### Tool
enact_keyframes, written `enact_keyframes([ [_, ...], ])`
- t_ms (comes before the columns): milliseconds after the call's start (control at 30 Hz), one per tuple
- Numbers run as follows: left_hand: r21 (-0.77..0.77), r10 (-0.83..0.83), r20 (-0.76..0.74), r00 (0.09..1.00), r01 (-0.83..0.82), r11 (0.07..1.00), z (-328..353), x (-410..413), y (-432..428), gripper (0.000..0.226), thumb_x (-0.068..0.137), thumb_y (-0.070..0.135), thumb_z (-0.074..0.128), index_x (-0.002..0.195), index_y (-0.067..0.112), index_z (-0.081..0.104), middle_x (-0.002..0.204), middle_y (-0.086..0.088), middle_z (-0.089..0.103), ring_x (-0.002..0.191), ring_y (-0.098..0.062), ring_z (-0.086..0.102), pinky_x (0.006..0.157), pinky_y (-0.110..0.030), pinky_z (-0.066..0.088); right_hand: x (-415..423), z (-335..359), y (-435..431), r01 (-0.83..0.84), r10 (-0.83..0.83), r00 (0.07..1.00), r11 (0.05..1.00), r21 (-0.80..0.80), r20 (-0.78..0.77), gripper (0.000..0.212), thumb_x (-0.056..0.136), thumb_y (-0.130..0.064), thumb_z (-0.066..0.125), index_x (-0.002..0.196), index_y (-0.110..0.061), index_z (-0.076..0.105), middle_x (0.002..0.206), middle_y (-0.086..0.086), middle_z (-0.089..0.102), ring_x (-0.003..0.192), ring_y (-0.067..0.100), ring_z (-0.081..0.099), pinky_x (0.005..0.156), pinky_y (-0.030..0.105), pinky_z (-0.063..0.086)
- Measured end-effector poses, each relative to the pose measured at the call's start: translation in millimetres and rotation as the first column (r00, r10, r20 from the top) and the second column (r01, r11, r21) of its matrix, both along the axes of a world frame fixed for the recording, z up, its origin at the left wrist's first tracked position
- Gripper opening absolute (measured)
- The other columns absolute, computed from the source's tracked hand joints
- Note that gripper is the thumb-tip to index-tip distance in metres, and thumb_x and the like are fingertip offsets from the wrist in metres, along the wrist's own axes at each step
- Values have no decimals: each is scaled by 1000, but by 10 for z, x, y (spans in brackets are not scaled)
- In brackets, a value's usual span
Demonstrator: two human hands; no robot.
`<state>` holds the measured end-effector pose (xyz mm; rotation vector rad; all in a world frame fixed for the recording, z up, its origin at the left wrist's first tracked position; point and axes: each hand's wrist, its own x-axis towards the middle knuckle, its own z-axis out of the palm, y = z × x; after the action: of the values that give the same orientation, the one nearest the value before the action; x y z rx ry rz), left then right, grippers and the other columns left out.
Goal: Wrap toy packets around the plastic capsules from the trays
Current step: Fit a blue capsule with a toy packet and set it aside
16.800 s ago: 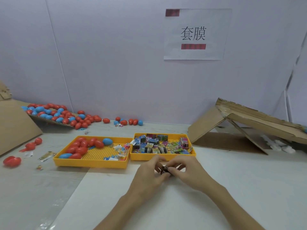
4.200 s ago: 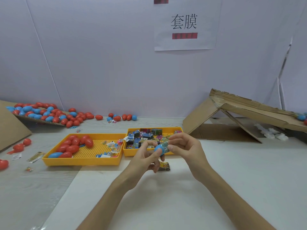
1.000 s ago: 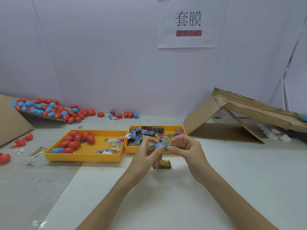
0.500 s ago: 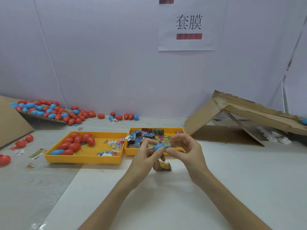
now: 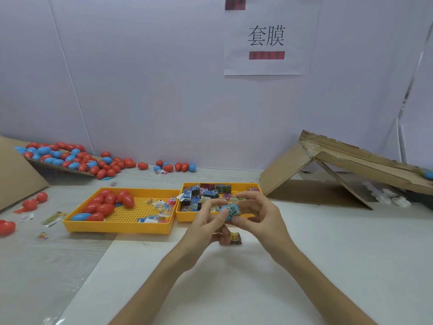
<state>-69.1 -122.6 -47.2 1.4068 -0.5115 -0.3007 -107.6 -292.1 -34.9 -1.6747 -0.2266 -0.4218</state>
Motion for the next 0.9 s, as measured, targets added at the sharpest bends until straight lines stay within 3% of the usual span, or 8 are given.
enact_keyframes([
  [233, 39, -71, -28, 997, 72, 997, 38, -70, 18, 42, 97, 38, 50, 134, 20, 48, 84, -5, 67, 67, -25, 63, 64, -33, 51, 7, -9, -26, -79, 79, 996, 997, 6, -33, 43, 79, -5, 83, 114, -22, 66, 101, 5, 73, 94, 19, 72, 78, 33, 59],
  [333, 31, -110, -65, 992, 112, 993, 59, -81, 20, 34, 105, 31, 43, 137, 20, 47, 94, -11, 63, 67, -26, 63, 64, -33, 50, 5, -17, -8, -73, 72, 997, 997, -30, -30, 42, 79, -3, 82, 115, -19, 66, 102, 5, 72, 94, 17, 71, 77, 31, 59],
  [400, 19, -119, -102, 988, 122, 992, 78, -78, 11, 41, 100, 35, 46, 137, 18, 47, 103, -16, 61, 66, -27, 62, 63, -33, 50, 1, -21, 14, -53, 52, 998, 996, -67, -17, 42, 79, -3, 82, 114, -19, 67, 101, 1, 72, 94, 15, 70, 77, 31, 59],
  [467, 18, -134, -119, 984, 137, 990, 97, -79, -1, 55, 91, 49, 42, 137, 19, 50, 99, -15, 61, 66, -26, 62, 63, -34, 51, 2, -27, 27, -44, 43, 999, 995, -86, -16, 40, 79, -2, 82, 112, -19, 68, 102, 0, 72, 97, 15, 69, 79, 34, 60],
  [567, 59, -152, -88, 984, 158, 986, 97, -85, -12, 57, 92, 58, 41, 134, 21, 51, 92, -11, 64, 67, -24, 62, 64, -33, 50, 5, -32, 24, -75, 73, 997, 994, -83, -34, 30, 79, -2, 81, 104, -16, 71, 99, -1, 73, 96, 17, 69, 75, 31, 59],
  [633, 80, -154, -74, 985, 160, 984, 98, -93, -12, 56, 92, 56, 46, 136, 22, 47, 91, -7, 67, 66, -24, 62, 64, -33, 50, 5, -34, 21, -85, 83, 996, 992, -91, -32, 26, 81, -5, 81, 101, -17, 71, 97, -2, 73, 93, 17, 69, 69, 25, 55],
  [767, 76, -130, -110, 985, 139, 987, 115, -92, -21, 50, 99, 41, 48, 143, 17, 40, 97, -16, 60, 65, -27, 59, 61, -33, 47, 1, -46, 30, -86, 86, 996, 982, -168, -10, 25, 83, -12, 80, 105, -24, 72, 104, -6, 71, 95, 17, 68, 71, 28, 52],
  [900, 50, -148, -112, 983, 155, 987, 119, -116, -20, 57, 88, 43, 50, 138, 17, 43, 90, -13, 60, 65, -26, 60, 61, -34, 47, -20, -42, 38, -69, 76, 997, 979, -192, 30, 25, 82, -16, 78, 104, -26, 73, 102, -7, 72, 98, 16, 69, 77, 28, 54],
])
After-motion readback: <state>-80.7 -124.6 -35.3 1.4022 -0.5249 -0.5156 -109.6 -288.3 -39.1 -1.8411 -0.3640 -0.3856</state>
